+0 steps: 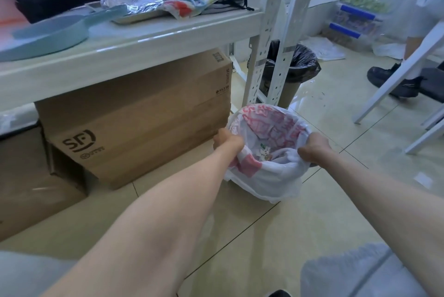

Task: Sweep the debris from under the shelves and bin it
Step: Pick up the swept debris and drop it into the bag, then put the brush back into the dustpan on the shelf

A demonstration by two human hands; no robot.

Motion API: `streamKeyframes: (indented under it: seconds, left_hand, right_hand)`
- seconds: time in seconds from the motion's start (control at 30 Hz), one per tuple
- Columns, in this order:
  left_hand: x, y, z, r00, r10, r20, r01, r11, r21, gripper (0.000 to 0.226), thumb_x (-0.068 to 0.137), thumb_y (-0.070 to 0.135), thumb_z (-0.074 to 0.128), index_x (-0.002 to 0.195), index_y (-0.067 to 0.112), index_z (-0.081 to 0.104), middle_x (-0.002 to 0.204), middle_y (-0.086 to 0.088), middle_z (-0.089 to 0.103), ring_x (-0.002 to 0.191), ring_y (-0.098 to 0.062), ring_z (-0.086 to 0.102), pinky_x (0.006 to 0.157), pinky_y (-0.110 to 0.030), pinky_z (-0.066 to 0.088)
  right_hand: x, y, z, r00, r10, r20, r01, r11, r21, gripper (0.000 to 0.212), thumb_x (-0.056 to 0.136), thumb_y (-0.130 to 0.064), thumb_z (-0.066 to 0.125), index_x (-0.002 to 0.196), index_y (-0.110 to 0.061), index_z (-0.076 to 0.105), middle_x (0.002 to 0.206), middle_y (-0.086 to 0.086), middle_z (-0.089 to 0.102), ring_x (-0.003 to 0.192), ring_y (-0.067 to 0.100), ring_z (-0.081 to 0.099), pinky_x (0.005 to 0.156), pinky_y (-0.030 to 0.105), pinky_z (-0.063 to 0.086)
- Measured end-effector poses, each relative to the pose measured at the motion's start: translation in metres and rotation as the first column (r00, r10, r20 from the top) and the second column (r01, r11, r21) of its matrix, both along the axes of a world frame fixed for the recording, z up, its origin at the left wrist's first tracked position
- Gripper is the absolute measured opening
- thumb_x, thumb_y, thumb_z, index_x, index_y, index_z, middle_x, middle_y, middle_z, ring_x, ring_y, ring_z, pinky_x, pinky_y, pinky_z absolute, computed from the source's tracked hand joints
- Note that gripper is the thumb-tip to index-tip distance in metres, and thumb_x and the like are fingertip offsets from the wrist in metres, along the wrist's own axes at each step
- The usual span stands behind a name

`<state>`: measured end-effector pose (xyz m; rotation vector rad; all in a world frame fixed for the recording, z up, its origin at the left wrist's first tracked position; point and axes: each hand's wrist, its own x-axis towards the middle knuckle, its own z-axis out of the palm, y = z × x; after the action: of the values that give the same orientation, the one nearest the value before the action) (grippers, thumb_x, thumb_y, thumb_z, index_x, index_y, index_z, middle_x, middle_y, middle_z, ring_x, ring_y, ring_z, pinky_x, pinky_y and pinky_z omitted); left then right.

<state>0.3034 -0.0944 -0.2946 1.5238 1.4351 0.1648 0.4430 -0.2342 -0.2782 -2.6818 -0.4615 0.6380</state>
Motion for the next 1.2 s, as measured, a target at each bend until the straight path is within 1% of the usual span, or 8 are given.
streamKeyframes:
  seconds: [0.17, 0.33, 0.57, 0.67, 0.8, 0.9, 1.0, 1.2]
  left_hand:
    - [-0.020, 0.009, 0.001, 0.999, 0.038, -0.010, -0.038, 0.999, 0.015, 0.047, 0.090, 0.018, 0.061, 0.133, 0.001, 0.050, 0.134, -0.016, 0.054, 0.117, -0.034, 0.058, 0.095, -0.038, 0.052]
    - [-0.040, 0.028, -0.004, 0.992, 0.127, -0.015, -0.125, 0.990, 0.063, 0.044, 0.090, 0.014, 0.059, 0.132, 0.002, 0.053, 0.133, -0.015, 0.055, 0.114, -0.034, 0.060, 0.094, -0.040, 0.053]
    - [-0.044, 0.049, -0.007, 0.991, 0.136, -0.021, -0.134, 0.988, 0.080, 0.041, 0.093, 0.014, 0.059, 0.132, 0.004, 0.053, 0.133, -0.013, 0.056, 0.112, -0.032, 0.061, 0.090, -0.036, 0.054]
    - [-0.052, 0.050, -0.001, 0.997, 0.068, -0.044, -0.064, 0.995, 0.083, 0.041, 0.092, 0.021, 0.063, 0.130, 0.005, 0.056, 0.129, -0.012, 0.059, 0.110, -0.031, 0.062, 0.078, -0.031, 0.052]
    - [-0.072, 0.053, 0.020, 0.998, -0.028, -0.055, 0.036, 0.991, 0.133, 0.034, 0.090, 0.028, 0.062, 0.115, 0.006, 0.066, 0.113, -0.012, 0.067, 0.094, -0.028, 0.066, 0.067, -0.031, 0.053]
    - [-0.092, 0.055, 0.051, 0.985, -0.142, -0.095, 0.159, 0.966, 0.203, 0.026, 0.089, 0.031, 0.060, 0.107, 0.013, 0.063, 0.110, -0.004, 0.063, 0.092, -0.023, 0.061, 0.079, -0.034, 0.054]
    - [-0.112, 0.054, 0.087, 0.938, -0.290, -0.191, 0.331, 0.912, 0.243, 0.046, 0.084, 0.045, 0.060, 0.123, 0.021, 0.057, 0.124, -0.003, 0.058, 0.107, -0.026, 0.059, 0.092, -0.039, 0.052]
    - [-0.141, 0.045, 0.151, 0.854, -0.406, -0.324, 0.509, 0.782, 0.360, 0.045, 0.089, 0.045, 0.058, 0.129, 0.024, 0.056, 0.126, -0.002, 0.058, 0.109, -0.023, 0.058, 0.088, -0.036, 0.050]
  right_hand:
    - [-0.014, 0.007, 0.005, 0.998, 0.066, -0.012, -0.067, 0.997, -0.044, 0.032, 0.088, -0.004, 0.051, 0.117, 0.007, 0.050, 0.098, 0.019, 0.047, 0.078, 0.036, 0.056, 0.052, 0.036, 0.054]
    - [-0.029, 0.029, -0.003, 0.994, 0.107, 0.030, -0.108, 0.994, 0.026, 0.029, 0.092, -0.009, 0.049, 0.115, 0.007, 0.053, 0.112, 0.025, 0.056, 0.092, 0.037, 0.057, 0.077, 0.039, 0.054]
    - [-0.029, 0.045, -0.011, 0.980, 0.175, 0.093, -0.180, 0.983, 0.041, 0.020, 0.091, -0.010, 0.051, 0.104, 0.005, 0.056, 0.114, 0.026, 0.059, 0.091, 0.036, 0.054, 0.069, 0.033, 0.043]
    - [-0.028, 0.043, -0.005, 0.965, 0.230, 0.123, -0.229, 0.973, -0.018, 0.028, 0.095, -0.018, 0.050, 0.114, 0.003, 0.053, 0.117, 0.024, 0.058, 0.100, 0.038, 0.056, 0.069, 0.032, 0.039]
    - [-0.029, 0.038, 0.016, 0.953, 0.251, 0.170, -0.242, 0.967, -0.072, 0.030, 0.096, -0.022, 0.050, 0.118, -0.002, 0.051, 0.118, 0.019, 0.057, 0.093, 0.032, 0.055, 0.071, 0.034, 0.045]
    - [-0.040, 0.037, 0.043, 0.942, 0.293, 0.162, -0.286, 0.956, -0.066, 0.034, 0.093, -0.016, 0.050, 0.124, -0.003, 0.054, 0.123, 0.017, 0.059, 0.105, 0.032, 0.059, 0.082, 0.036, 0.050]
    - [-0.055, 0.040, 0.071, 0.921, 0.359, 0.153, -0.354, 0.933, -0.057, 0.036, 0.094, -0.016, 0.049, 0.127, -0.001, 0.055, 0.124, 0.018, 0.060, 0.111, 0.033, 0.059, 0.089, 0.037, 0.051]
    - [-0.089, 0.062, 0.136, 0.888, 0.416, 0.196, -0.420, 0.907, -0.024, 0.027, 0.091, -0.016, 0.052, 0.114, -0.002, 0.058, 0.113, 0.016, 0.062, 0.101, 0.032, 0.061, 0.085, 0.039, 0.054]
